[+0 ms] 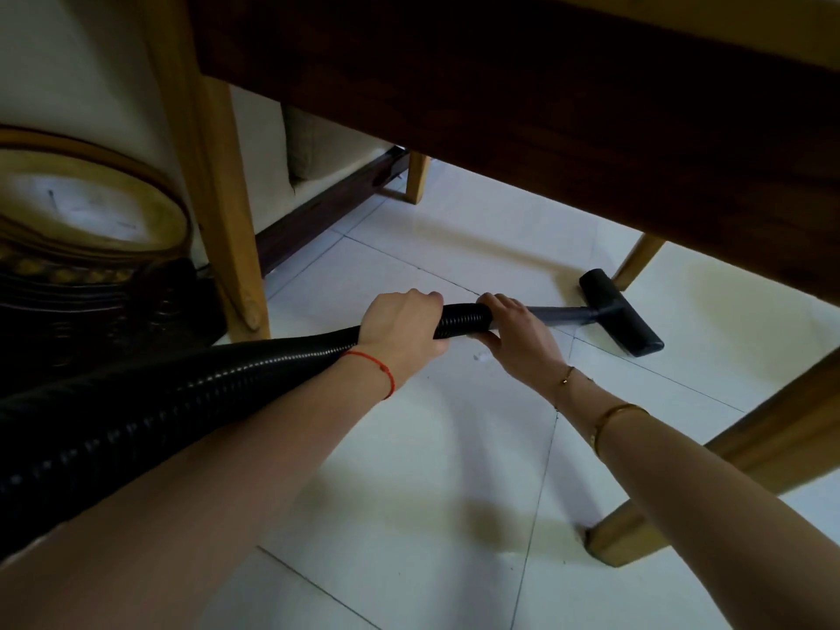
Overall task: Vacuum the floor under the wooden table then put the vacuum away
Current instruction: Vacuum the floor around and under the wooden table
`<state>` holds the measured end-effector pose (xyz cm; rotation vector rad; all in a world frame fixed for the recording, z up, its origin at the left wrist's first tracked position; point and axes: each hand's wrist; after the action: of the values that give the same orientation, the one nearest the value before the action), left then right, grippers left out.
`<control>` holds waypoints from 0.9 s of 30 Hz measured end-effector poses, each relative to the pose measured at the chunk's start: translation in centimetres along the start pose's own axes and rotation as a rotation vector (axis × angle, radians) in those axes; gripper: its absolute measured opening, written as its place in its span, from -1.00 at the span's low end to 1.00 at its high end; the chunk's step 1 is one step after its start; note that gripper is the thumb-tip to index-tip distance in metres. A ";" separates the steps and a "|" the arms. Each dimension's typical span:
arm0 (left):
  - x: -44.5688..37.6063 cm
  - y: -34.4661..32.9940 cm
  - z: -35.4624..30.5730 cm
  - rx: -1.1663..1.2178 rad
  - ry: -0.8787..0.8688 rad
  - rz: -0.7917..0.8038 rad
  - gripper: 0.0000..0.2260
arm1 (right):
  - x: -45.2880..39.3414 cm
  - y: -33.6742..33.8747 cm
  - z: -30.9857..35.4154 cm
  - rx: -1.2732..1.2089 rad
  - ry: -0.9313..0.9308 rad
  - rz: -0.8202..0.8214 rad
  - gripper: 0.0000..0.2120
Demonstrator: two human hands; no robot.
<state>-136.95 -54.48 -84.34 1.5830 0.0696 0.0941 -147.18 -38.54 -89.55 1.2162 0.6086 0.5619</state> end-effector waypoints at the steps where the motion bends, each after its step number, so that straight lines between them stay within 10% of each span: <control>1: 0.6 0.2 0.6 -0.011 0.012 -0.002 -0.71 | -0.1 -0.2 0.8 -0.014 0.018 -0.003 -0.74; 17: 13.5 2.9 10.6 0.008 0.232 0.023 -0.68 | -1.5 -2.5 16.0 -0.113 0.353 0.033 -0.79; 27: 11.3 0.9 8.6 0.029 0.254 0.054 -0.70 | -2.9 -3.3 13.4 -0.102 0.294 0.149 -0.82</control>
<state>-124.85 -61.92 -83.37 1.5950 0.2276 0.3380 -139.66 -50.46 -89.33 1.0967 0.7305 0.8973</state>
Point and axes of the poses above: each hand's wrist, its own x-axis away from the middle knuckle, its own y-axis out of the back of the hand, z = x × y, and after that the axes turned 7 degrees about z, right-handed
